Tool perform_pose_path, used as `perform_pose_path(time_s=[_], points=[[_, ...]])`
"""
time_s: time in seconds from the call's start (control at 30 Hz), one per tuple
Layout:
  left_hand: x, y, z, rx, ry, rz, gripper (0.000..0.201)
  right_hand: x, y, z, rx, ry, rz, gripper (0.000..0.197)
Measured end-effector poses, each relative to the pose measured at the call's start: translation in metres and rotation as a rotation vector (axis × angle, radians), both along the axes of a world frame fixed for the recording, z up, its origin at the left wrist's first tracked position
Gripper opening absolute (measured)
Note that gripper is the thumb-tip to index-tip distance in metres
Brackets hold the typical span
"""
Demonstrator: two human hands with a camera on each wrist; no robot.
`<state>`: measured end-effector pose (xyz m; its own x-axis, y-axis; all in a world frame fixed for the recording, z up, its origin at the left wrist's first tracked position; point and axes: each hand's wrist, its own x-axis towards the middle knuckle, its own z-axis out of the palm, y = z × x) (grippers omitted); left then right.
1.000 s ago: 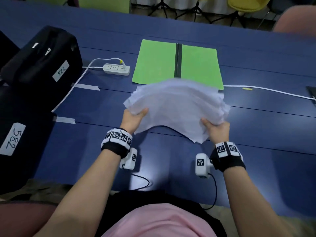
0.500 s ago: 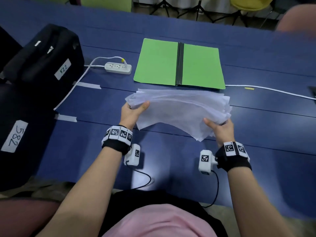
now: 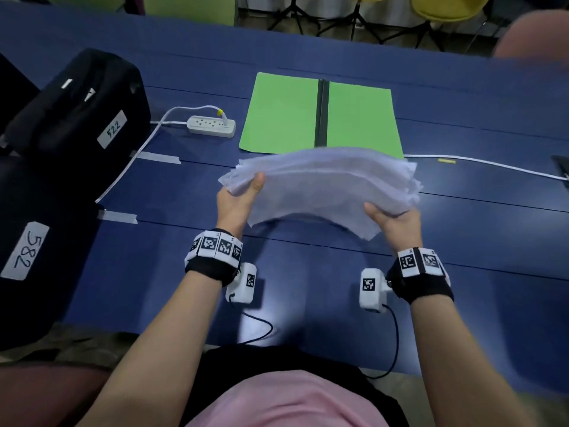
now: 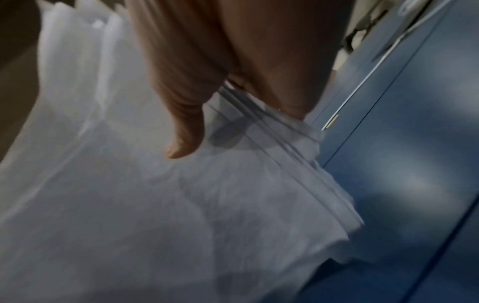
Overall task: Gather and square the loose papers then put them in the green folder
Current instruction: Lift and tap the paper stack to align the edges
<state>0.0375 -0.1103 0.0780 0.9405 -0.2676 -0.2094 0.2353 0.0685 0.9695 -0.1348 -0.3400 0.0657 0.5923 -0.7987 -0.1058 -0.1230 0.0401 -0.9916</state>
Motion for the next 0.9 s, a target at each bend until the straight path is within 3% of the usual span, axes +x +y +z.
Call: perform_pose_path(time_s=[0.07,0.17,0.3,0.43,0.53,0.7,0.9], points=[[-0.001,-0.003,-0.006,0.021,0.021,0.040,0.023,-0.002,0.002,-0.003,0.050,-0.022,-0.009,0.044],[-0.001,-0.004,-0.009,0.026,0.041,0.064,0.039,-0.004,0.004,-0.002,0.146,-0.097,-0.061,0.053],[0.006,-0.004,-0.008,0.034,0.067,0.062,0.036,-0.009,0.002,-0.015,0.172,0.001,-0.057,0.044],[0.014,-0.006,-0.012,0.069,0.164,-0.055,0.060,-0.006,0.005,-0.023,0.177,0.101,-0.039,0.038],[0.008,-0.012,-0.001,0.040,0.110,-0.078,0.056,0.004,0.005,-0.012,0.127,0.061,-0.075,0.030],[-0.003,-0.013,0.005,0.092,-0.071,0.037,0.085,0.009,-0.002,0.006,-0.014,-0.002,-0.045,0.021],[-0.011,-0.001,-0.016,0.132,-0.025,0.000,0.082,-0.005,-0.001,-0.008,0.082,0.039,0.034,0.045]])
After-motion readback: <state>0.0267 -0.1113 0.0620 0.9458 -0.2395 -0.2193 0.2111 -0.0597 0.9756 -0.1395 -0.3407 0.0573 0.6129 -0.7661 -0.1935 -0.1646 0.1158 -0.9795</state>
